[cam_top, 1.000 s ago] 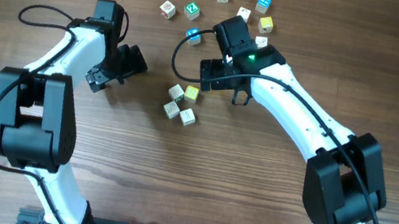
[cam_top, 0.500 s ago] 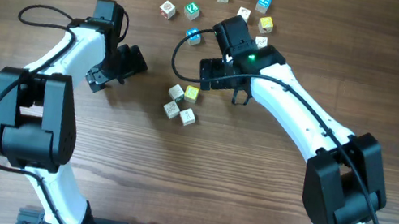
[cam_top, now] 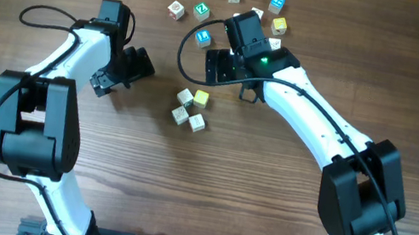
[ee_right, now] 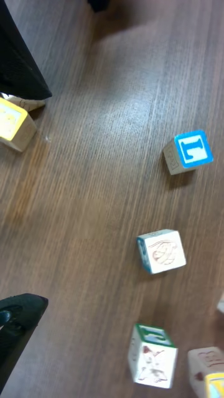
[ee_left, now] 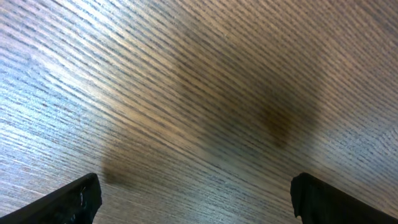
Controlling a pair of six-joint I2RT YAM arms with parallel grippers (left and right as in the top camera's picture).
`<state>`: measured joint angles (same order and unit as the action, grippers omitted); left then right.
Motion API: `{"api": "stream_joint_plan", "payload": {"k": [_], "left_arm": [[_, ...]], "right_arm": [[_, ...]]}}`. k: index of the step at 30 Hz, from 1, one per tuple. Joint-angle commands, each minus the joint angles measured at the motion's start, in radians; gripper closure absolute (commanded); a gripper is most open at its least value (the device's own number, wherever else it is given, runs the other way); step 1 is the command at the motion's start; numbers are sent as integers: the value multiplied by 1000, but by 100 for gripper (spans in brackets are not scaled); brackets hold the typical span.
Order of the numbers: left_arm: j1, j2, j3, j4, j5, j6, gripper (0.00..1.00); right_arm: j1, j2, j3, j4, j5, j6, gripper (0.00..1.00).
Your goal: Form a circle
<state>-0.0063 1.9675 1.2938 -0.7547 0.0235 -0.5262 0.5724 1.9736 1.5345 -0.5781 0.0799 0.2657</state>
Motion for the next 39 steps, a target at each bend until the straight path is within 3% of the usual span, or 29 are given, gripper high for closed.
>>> {"api": "stream_joint_plan", "payload": {"k": [1, 3, 6, 10, 15, 17, 24, 33, 39], "left_arm": [[3, 11, -6, 2, -10, -6, 0], [3, 11, -5, 2, -10, -6, 0], [3, 11, -6, 2, -10, -6, 0], [3, 11, -6, 2, -10, -6, 0], [3, 11, -6, 2, -10, -6, 0], [3, 11, -5, 2, -10, -6, 0], [3, 11, -6, 2, -10, -6, 0], [3, 11, -5, 2, -10, -6, 0], [3, 11, -6, 2, -10, -6, 0]], "right_arm": [[1, -41, 75, -5, 123, -81, 5], [1, -74, 191, -28, 218, -90, 16], [0, -91, 372, -2, 237, -214, 0], [-17, -85, 417, 80, 238, -291, 0], [-110, -9, 415, -40, 107, -288, 1], [-141, 47, 415, -52, 45, -288, 13], [-148, 185, 415, -28, -13, -320, 36], [-148, 395, 414, -2, -180, -345, 39], [-148, 439, 402, -6, -194, -344, 49]]}}
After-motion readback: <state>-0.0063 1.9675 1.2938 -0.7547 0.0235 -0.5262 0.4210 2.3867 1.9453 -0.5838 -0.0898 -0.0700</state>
